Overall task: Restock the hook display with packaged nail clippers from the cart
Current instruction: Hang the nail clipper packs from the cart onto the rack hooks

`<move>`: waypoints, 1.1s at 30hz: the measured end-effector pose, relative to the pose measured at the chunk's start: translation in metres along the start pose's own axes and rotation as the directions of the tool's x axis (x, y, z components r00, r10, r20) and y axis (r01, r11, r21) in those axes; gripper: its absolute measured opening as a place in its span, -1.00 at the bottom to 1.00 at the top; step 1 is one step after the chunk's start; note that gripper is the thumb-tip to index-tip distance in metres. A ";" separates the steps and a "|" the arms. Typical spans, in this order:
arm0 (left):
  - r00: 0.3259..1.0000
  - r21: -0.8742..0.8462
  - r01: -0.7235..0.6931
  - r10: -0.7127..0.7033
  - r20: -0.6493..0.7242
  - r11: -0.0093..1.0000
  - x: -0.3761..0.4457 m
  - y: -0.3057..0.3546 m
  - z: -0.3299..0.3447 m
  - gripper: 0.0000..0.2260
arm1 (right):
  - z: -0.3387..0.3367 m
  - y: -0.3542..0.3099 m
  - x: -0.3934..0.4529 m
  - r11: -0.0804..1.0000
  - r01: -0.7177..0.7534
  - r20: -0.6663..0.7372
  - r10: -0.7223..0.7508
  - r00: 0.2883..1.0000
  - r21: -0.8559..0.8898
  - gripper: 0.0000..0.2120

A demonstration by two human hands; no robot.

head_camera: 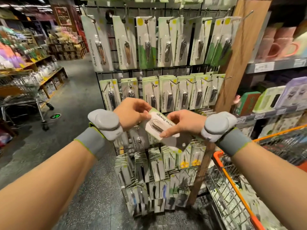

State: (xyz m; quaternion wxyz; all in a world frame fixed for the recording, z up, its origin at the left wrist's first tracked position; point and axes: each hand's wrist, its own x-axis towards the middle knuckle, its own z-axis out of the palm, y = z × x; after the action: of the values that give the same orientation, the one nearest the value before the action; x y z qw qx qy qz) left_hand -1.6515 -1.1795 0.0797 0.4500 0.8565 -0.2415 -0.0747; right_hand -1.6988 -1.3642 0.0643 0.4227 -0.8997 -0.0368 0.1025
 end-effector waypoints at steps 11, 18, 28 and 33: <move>0.990 -0.254 0.128 -0.139 -0.026 0.959 -0.007 -0.023 -0.003 -0.86 | -0.019 0.032 -0.013 0.802 0.071 -0.270 0.115 0.956 0.593 -0.87; 0.994 0.138 -0.070 0.058 0.089 0.988 -0.003 -0.003 0.023 -0.72 | -0.002 0.017 0.000 0.990 0.132 -0.183 -0.138 0.973 -0.047 -0.89; 0.992 0.398 -0.102 0.123 -0.027 0.912 0.015 -0.014 0.039 -0.93 | 0.017 0.024 0.023 0.991 0.073 -0.208 -0.095 0.974 -0.112 -0.75; 0.993 0.550 -0.088 0.115 -0.014 0.831 0.020 -0.020 0.043 -0.92 | 0.016 0.038 0.034 0.988 0.078 -0.276 -0.112 0.954 -0.133 -0.75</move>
State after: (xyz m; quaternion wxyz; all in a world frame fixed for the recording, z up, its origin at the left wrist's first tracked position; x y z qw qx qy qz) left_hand -1.6421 -1.2113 0.0400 0.1948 0.9369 -0.2874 0.0415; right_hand -1.6697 -1.3715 0.0204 0.3731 -0.9261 -0.0255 -0.0501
